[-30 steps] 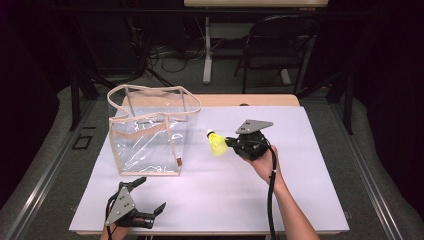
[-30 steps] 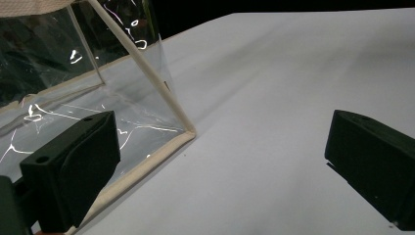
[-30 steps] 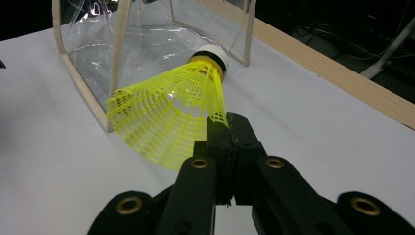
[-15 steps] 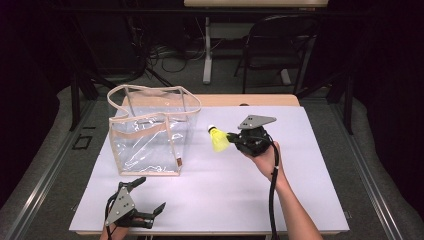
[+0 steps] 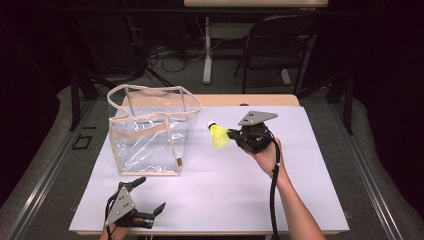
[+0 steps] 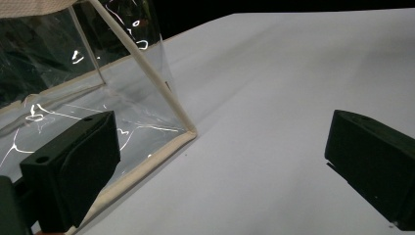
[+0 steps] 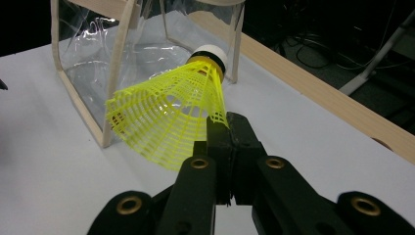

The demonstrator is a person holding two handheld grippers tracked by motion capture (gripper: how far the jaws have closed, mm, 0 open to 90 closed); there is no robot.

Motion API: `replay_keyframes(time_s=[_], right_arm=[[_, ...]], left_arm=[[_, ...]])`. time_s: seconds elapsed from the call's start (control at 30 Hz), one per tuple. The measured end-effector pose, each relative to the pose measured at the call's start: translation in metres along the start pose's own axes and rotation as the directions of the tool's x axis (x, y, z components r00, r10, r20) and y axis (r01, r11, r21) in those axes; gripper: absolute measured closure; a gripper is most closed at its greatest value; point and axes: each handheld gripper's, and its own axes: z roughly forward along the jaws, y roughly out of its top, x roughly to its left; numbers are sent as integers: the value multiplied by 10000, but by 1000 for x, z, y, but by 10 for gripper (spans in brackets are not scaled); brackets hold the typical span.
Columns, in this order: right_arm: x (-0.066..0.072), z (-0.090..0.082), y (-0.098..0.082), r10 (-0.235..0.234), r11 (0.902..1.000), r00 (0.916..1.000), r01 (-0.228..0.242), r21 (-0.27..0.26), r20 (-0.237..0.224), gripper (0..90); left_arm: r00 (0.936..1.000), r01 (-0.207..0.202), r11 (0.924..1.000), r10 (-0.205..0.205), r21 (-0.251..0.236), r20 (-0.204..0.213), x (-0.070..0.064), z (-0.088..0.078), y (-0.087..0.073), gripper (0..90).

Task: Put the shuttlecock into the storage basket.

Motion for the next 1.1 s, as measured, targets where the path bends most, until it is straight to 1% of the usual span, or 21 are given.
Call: replay_keyframes(time_s=[0.27,0.37,1.1], right_arm=[[-3,-4,7,-47,9999,10000,47,-102,82,892],[-3,-5,9,-63,9999,9999,64,-92,112,892],[-6,-12,28,-264,9993,9992,272,-239,315,893]], left_arm=[[10000,4,10000,-4,-45,42,-1,0,0,0],[10000,-36,10000,36,-17,37,0,0,0,0],[10000,31,10000,-31,-45,49,0,1,0,0]])
